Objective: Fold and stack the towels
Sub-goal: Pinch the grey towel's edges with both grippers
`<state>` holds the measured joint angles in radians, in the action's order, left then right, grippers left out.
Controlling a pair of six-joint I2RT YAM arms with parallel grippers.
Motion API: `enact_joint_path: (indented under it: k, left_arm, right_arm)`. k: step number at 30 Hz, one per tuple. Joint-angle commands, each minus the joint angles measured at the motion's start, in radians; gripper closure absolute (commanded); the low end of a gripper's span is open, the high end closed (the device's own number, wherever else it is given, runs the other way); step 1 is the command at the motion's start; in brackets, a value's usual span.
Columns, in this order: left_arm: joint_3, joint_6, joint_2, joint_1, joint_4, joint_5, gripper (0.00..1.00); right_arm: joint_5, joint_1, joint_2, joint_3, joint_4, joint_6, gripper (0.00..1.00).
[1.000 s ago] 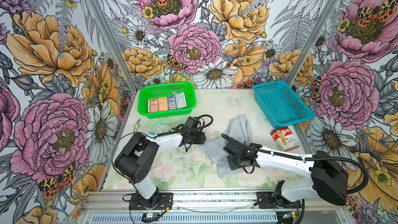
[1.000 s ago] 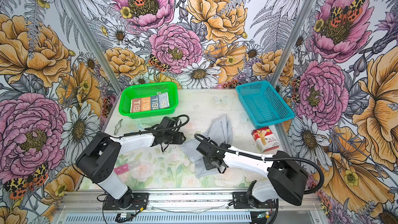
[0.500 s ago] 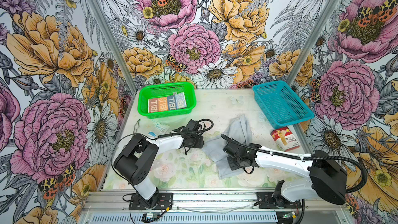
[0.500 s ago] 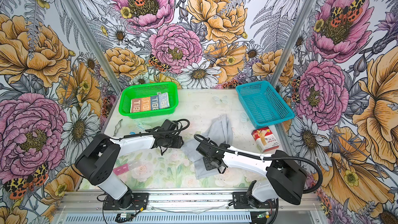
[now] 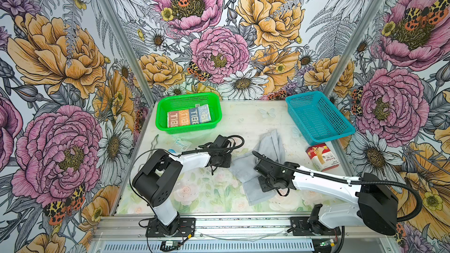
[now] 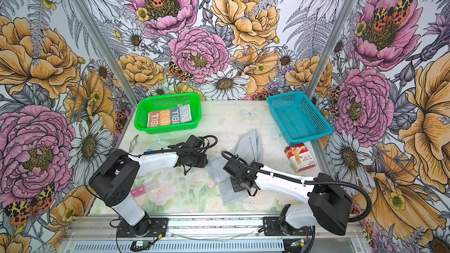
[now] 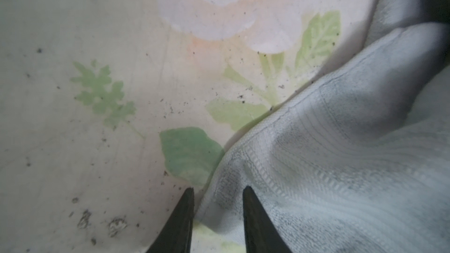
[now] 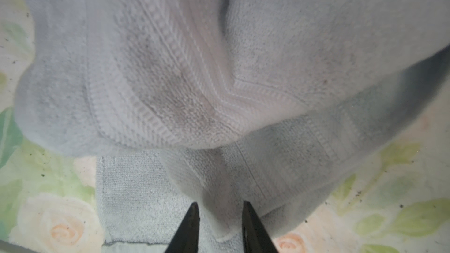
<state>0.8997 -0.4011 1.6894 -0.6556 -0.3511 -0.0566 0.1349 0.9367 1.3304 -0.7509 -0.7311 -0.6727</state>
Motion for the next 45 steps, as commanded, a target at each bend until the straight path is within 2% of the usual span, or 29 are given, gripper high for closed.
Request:
enact_joint_path:
  k: [1, 3, 7, 14, 29, 40, 42, 44, 45]
  left_arm:
    - [0.024, 0.017, 0.029, -0.016, -0.051, 0.046, 0.67]
    - [0.028, 0.019, 0.033, -0.019, -0.061, 0.054, 0.76]
    - [0.026, 0.013, 0.029, -0.019, -0.07, 0.056, 1.0]
    - [0.003, -0.013, -0.014, -0.013, -0.07, 0.08, 1.0]
    - [-0.033, -0.024, -0.05, 0.018, -0.07, 0.097, 1.0]
    - [-0.037, -0.017, -0.055, 0.026, -0.071, 0.089, 1.0]
    - [-0.039, -0.016, -0.056, 0.026, -0.072, 0.088, 1.0]
    - [-0.038, -0.015, -0.057, 0.025, -0.073, 0.087, 1.0]
    - [-0.039, -0.015, -0.058, 0.028, -0.074, 0.087, 1.0]
  right_arm:
    - [0.011, -0.002, -0.029, -0.026, -0.017, 0.001, 0.68]
    - [0.007, -0.002, -0.033, -0.018, -0.017, 0.002, 0.68]
    - [-0.017, -0.002, -0.033, 0.003, -0.018, -0.004, 0.68]
    - [-0.016, 0.0, -0.053, 0.047, -0.014, -0.001, 0.68]
    - [-0.015, 0.024, 0.074, -0.002, 0.0, 0.03, 0.68]
    - [-0.011, 0.029, 0.103, -0.009, 0.008, 0.027, 0.83]
    - [-0.01, 0.028, 0.108, -0.012, 0.009, 0.03, 0.88]
    - [-0.008, 0.028, 0.111, -0.015, 0.008, 0.034, 1.0]
    - [-0.008, 0.029, 0.11, -0.016, 0.007, 0.034, 1.0]
